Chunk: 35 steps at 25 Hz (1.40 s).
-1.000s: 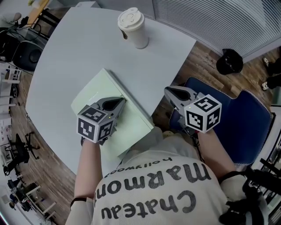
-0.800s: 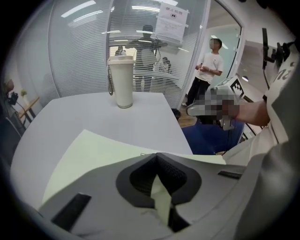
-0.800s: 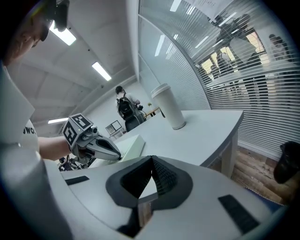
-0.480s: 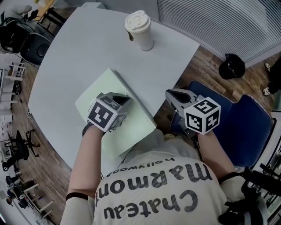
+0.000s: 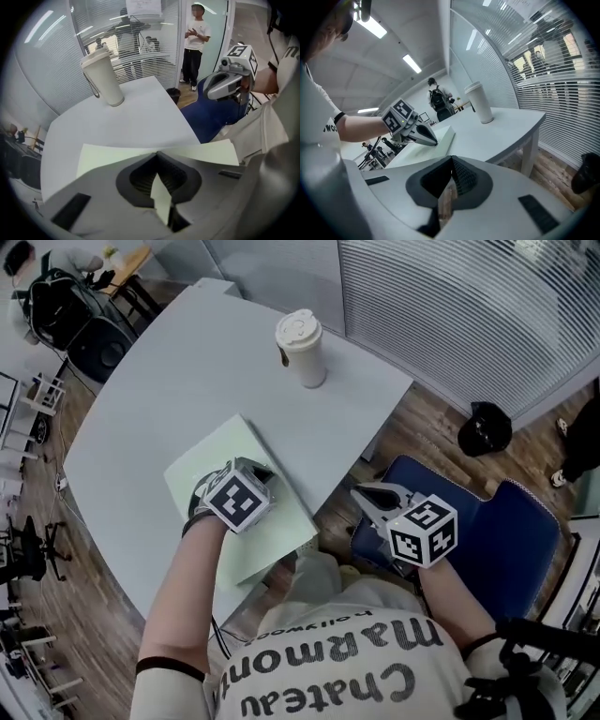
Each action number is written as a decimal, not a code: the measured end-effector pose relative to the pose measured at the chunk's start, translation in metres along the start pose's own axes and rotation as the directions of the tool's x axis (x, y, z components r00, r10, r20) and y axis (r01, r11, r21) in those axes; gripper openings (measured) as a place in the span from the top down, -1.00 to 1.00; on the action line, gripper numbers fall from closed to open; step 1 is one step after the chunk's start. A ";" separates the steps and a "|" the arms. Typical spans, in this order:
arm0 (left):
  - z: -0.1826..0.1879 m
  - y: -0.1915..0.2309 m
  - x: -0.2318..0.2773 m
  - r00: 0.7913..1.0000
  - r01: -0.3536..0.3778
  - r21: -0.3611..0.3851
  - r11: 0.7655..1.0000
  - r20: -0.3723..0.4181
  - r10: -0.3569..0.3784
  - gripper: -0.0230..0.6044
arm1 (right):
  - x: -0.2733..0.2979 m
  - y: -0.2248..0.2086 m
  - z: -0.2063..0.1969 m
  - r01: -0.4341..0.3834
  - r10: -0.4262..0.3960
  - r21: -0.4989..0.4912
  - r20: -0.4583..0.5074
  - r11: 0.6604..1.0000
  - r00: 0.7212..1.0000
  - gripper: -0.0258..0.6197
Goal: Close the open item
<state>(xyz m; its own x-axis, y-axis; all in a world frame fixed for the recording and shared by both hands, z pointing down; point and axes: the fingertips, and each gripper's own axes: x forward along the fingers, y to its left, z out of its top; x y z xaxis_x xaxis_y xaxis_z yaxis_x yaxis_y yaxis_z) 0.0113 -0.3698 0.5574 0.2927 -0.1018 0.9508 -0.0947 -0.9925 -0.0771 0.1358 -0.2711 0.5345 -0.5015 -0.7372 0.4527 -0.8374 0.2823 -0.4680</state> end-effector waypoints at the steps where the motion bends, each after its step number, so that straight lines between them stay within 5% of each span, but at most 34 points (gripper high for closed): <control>1: 0.000 -0.001 0.000 1.000 -0.021 0.005 1.000 -0.006 0.021 0.88 | -0.003 0.002 -0.006 -0.004 0.004 -0.004 -0.015 1.000 1.000 0.92; 6: 0.000 0.000 -0.002 0.992 -0.128 -0.004 0.992 -0.014 0.128 0.89 | 0.000 0.021 -0.018 -0.051 0.050 -0.022 -0.066 0.998 0.997 0.92; 8: 0.003 0.004 -0.005 0.984 -0.153 -0.104 0.983 0.074 0.161 0.90 | 0.005 0.031 -0.017 -0.074 0.071 -0.035 -0.074 0.997 0.995 0.92; 10: 0.007 0.009 -0.014 0.953 -0.157 -0.255 0.954 0.214 0.214 0.91 | 0.005 0.039 -0.014 -0.089 0.085 -0.051 -0.074 0.995 0.994 0.92; 12: 0.011 0.014 -0.035 0.885 -0.174 -0.383 0.907 0.343 0.314 0.92 | 0.003 0.041 -0.007 -0.091 0.087 -0.064 -0.063 0.994 0.994 0.92; 14: 0.015 0.013 -0.072 0.779 -0.167 -0.492 0.854 0.466 0.420 0.91 | 0.001 0.040 0.001 -0.081 0.078 -0.072 -0.048 0.994 0.996 0.92; 19: -0.015 -0.054 -0.181 0.569 0.004 -0.643 0.766 0.631 0.527 0.92 | -0.005 0.050 0.025 -0.035 0.040 -0.104 0.046 0.994 0.998 0.92; 22: -0.070 -0.102 -0.216 0.459 0.170 -0.756 0.632 0.628 0.628 0.92 | -0.014 0.072 0.034 -0.018 0.036 -0.170 0.104 0.985 0.994 0.92; 24: -0.112 -0.131 -0.228 0.421 0.223 -0.814 0.537 0.577 0.700 0.93 | -0.024 0.092 0.034 -0.005 0.034 -0.211 0.131 0.978 0.991 0.92; 25: -0.130 -0.145 -0.233 0.416 0.216 -0.832 0.511 0.552 0.723 0.93 | -0.030 0.103 0.033 -0.002 0.035 -0.224 0.144 0.975 0.989 0.92; 28: -0.169 -0.187 -0.258 0.401 0.137 -0.857 0.497 0.507 0.763 0.93 | -0.055 0.142 0.029 0.003 0.042 -0.250 0.175 0.968 0.984 0.92; 32: -0.193 -0.230 -0.287 0.325 0.139 -0.860 0.491 0.508 0.797 0.93 | -0.085 0.184 0.016 0.013 0.047 -0.302 0.189 0.953 0.981 0.92; 35: -0.191 -0.236 -0.281 0.296 0.144 -0.866 0.479 0.500 0.814 0.93 | -0.089 0.184 0.007 0.004 0.059 -0.343 0.171 0.939 0.984 0.92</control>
<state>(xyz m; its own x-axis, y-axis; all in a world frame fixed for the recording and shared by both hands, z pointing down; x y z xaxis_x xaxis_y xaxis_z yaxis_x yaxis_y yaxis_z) -0.2304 -0.0937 0.3658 0.4852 -0.8717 0.0686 -0.8269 -0.4320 0.3600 0.0281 -0.1580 0.4031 -0.5052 -0.8135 0.2881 -0.8630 0.4732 -0.1771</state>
